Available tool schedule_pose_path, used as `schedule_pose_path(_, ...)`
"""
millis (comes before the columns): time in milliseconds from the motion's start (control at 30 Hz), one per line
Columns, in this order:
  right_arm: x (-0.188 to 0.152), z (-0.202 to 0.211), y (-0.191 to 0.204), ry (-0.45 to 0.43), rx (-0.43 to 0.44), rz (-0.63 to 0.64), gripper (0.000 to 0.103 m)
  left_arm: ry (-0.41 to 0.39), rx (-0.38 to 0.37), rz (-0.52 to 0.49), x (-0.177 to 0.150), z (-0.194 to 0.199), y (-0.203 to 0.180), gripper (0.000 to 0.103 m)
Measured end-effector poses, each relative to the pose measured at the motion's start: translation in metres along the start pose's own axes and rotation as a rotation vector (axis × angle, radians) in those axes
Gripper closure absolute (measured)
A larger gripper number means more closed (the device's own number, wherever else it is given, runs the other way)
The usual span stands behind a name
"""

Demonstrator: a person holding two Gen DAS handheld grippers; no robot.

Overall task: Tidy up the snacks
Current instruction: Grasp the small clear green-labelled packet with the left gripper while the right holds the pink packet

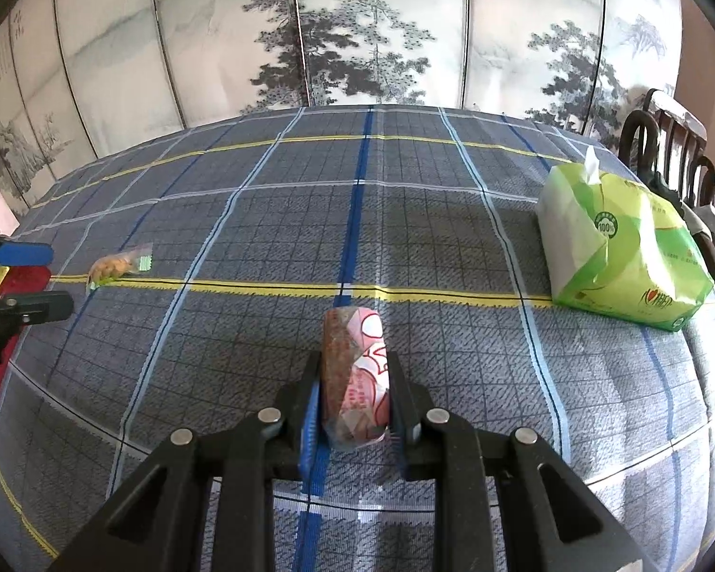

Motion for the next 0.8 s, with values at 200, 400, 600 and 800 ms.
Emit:
schedule_pose_path(200,0.002,-0.001,-0.001,0.001,0.006,-0.005,0.079,-0.002,-0.002,0.001,0.008,-0.011,0.005,0.038)
schedule_pose_path(400,0.002,-0.002,-0.001,0.001,0.013,-0.009,0.079,0.036,-0.028,0.036,0.011,-0.028,0.016,0.050)
schedule_pose_path(600,0.003,-0.002,-0.002,0.002,0.022,-0.016,0.079,0.039,-0.041,0.049,0.016,-0.036,0.018,0.057)
schedule_pose_path(800,0.003,-0.003,-0.004,0.002,0.027,-0.018,0.079,0.044,-0.072,0.042,0.016,-0.039,0.015,0.079)
Point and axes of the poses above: each gripper's, at about its wrist camera, not at the fingertips, and z roughly against the way its jaws point, y to its left, x to its top, the point moved 1 cm from there along -z, roughly the way its jaws point, and after that the axes turned 7 degrees about -z, right-handed, at the moved point
